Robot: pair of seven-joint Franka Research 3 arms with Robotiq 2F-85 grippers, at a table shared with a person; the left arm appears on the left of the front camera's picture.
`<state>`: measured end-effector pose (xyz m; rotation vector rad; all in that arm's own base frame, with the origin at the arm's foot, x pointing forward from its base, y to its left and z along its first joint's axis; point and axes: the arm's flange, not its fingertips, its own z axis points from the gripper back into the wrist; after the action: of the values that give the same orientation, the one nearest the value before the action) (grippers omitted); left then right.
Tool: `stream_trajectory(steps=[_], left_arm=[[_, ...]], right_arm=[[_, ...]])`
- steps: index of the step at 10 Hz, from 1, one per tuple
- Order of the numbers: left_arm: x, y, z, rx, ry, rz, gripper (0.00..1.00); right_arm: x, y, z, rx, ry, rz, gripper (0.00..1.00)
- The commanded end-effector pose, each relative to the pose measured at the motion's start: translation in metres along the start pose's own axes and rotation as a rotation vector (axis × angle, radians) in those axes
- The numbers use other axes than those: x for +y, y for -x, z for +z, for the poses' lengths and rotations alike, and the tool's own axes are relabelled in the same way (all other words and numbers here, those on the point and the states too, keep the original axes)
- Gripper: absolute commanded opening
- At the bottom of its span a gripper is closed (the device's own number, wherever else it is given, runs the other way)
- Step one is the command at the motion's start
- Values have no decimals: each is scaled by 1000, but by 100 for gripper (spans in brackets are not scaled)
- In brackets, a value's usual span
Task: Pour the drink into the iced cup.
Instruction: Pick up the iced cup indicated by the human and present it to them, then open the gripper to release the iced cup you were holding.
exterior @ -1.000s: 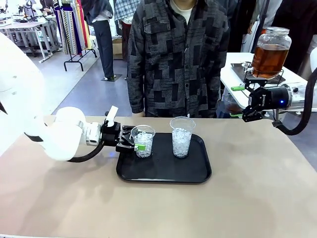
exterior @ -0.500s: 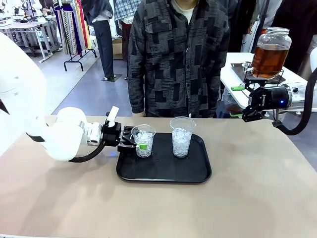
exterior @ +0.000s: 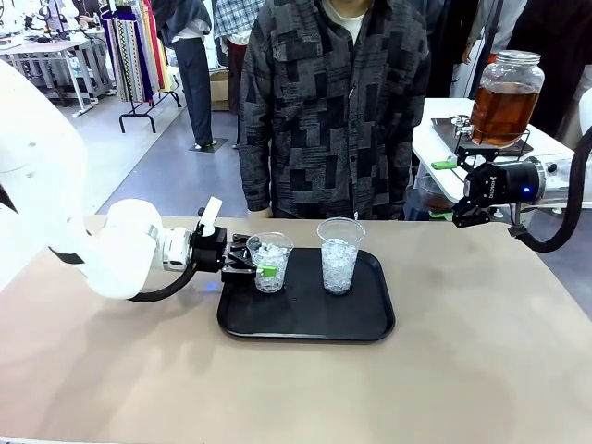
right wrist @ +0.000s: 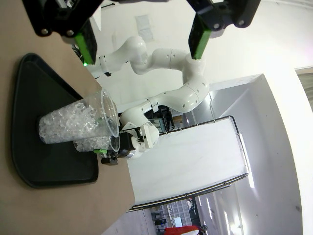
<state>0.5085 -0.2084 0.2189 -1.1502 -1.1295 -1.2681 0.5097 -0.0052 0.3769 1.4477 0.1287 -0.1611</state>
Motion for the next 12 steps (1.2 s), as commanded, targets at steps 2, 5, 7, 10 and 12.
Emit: stream_trajectory(steps=[2, 5, 7, 10, 12], left_arm=[[8, -50, -3, -46, -19, -66, 75], [38, -122, -5, -23, -19, -48, 75], [59, -161, -4, -24, -19, -24, 75], [59, -168, 0, -37, -33, -40, 75], [59, -168, 0, -37, -33, -40, 75]], right_arm=[[1, -1, 0, -5, 2, 4, 100], [1, -1, 0, -5, 2, 4, 100], [1, -1, 0, -5, 2, 4, 100], [1, -1, 0, -5, 2, 4, 100], [1, -1, 0, -5, 2, 4, 100]])
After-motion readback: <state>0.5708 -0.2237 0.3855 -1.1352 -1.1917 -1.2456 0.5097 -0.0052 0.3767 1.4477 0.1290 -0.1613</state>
